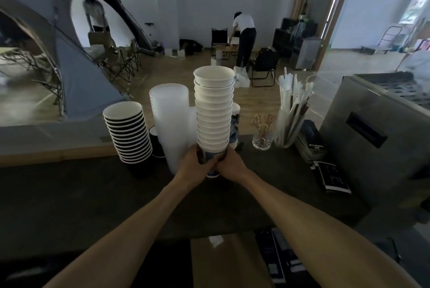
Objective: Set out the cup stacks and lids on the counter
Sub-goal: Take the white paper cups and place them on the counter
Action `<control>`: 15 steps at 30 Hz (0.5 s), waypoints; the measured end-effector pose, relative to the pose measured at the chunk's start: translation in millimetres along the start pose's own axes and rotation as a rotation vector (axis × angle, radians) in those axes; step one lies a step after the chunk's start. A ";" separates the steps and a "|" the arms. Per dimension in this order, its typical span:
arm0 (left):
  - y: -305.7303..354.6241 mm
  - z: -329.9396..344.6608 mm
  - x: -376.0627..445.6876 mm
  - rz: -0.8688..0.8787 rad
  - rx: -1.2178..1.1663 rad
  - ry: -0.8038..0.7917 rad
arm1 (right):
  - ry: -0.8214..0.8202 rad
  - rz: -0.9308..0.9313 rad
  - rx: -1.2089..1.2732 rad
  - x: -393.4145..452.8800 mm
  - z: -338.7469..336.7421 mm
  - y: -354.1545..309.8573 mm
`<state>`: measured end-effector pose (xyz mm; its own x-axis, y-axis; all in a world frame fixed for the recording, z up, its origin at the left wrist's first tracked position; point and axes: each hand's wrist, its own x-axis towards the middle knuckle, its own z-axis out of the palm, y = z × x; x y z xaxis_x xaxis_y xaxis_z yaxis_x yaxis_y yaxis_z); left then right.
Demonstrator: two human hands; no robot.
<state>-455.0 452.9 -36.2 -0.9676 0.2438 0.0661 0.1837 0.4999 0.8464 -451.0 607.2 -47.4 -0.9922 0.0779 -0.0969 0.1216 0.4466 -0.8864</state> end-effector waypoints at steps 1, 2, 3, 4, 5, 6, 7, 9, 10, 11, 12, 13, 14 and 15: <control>2.4 0.4 -0.1 -0.012 -0.006 0.001 | -0.003 -0.003 -0.004 1.9 0.5 0.9; 5.3 1.2 -0.6 -0.029 -0.006 0.003 | -0.006 -0.004 -0.011 3.2 1.3 1.7; 7.0 2.3 -0.7 -0.041 -0.002 0.005 | -0.004 -0.009 -0.014 4.4 2.1 2.8; 8.3 3.1 -0.7 -0.047 0.002 0.005 | -0.002 -0.008 -0.016 5.8 2.1 4.2; 9.9 3.4 -1.8 -0.046 0.005 0.003 | -0.003 -0.002 -0.011 6.2 1.8 5.5; 10.5 3.0 -4.1 -0.042 0.020 -0.001 | -0.009 0.013 -0.010 4.2 1.6 6.0; 9.2 2.1 -6.8 -0.039 0.048 -0.010 | -0.018 0.033 -0.012 1.9 1.3 6.5; 5.2 -2.6 -17.9 -0.026 0.124 -0.068 | -0.029 0.083 -0.060 -5.2 0.1 7.8; 1.6 -7.2 -26.8 -0.029 0.176 -0.093 | 0.000 0.103 -0.126 -12.3 0.6 9.0; -1.8 -13.4 -36.5 -0.036 0.234 -0.102 | 0.049 0.117 -0.202 -21.4 0.9 8.8; -6.2 -21.1 -45.9 -0.044 0.295 -0.095 | 0.086 0.136 -0.268 -33.5 2.1 5.9; -11.1 -28.9 -55.1 -0.040 0.355 -0.079 | 0.086 0.133 -0.340 -48.0 3.8 1.5; -15.3 -36.4 -64.3 -0.032 0.410 -0.063 | 0.051 0.085 -0.432 -61.4 6.6 -3.6; -19.4 -43.9 -73.7 -0.014 0.460 -0.044 | -0.008 -0.002 -0.534 -72.8 10.6 -8.6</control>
<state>-394.8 388.8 -34.3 -0.9642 0.2640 0.0254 0.2377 0.8177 0.5243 -380.1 588.2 -37.4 -0.9924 0.0701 -0.1008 0.1134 0.8383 -0.5333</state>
